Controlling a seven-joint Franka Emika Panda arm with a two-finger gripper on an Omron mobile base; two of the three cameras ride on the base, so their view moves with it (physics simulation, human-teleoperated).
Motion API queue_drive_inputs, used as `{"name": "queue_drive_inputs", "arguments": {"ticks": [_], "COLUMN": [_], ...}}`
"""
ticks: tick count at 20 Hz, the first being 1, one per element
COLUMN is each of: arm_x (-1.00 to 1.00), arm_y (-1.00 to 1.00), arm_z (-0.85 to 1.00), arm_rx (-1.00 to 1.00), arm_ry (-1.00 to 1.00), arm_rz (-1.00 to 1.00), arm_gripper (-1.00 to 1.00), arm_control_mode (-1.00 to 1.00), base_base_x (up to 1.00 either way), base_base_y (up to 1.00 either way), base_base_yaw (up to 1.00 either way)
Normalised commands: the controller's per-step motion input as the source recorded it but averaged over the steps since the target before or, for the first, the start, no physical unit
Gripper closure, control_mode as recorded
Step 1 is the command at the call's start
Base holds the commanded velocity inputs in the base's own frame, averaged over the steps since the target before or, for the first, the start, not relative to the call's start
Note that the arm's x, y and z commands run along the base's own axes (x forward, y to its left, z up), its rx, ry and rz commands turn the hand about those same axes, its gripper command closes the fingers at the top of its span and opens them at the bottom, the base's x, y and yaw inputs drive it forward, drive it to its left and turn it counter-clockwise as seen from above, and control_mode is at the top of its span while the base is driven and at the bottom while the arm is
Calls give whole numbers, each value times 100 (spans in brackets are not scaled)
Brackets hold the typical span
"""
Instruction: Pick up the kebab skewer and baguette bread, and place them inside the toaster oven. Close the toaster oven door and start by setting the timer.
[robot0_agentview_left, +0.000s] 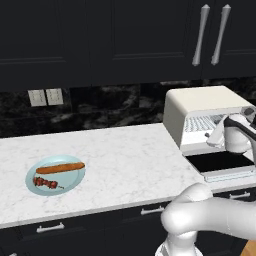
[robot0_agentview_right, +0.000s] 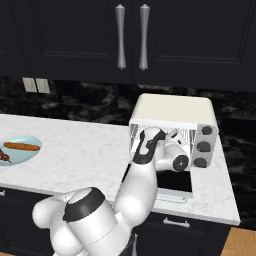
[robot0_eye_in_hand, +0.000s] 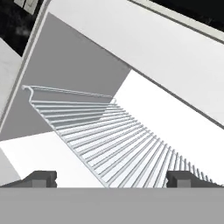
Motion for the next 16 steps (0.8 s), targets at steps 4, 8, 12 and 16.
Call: {"name": "queue_drive_inputs", "arguments": {"ticks": [4, 8, 12, 16], "arm_x": [32, 32, 29, 18], "arm_y": [0, 0, -6, -13], "arm_z": [-20, -16, -8, -9], "arm_rx": [-9, -9, -4, -1], "arm_ry": [0, 0, 0, 0], "arm_rz": [-3, -3, -2, -4], "arm_gripper": [-100, -100, -100, -100], "arm_control_mode": [-100, -100, -100, -100], "base_base_x": [0, 0, 0, 0], "base_base_y": [0, 0, 0, 0], "base_base_yaw": [0, 0, 0, 0]}}
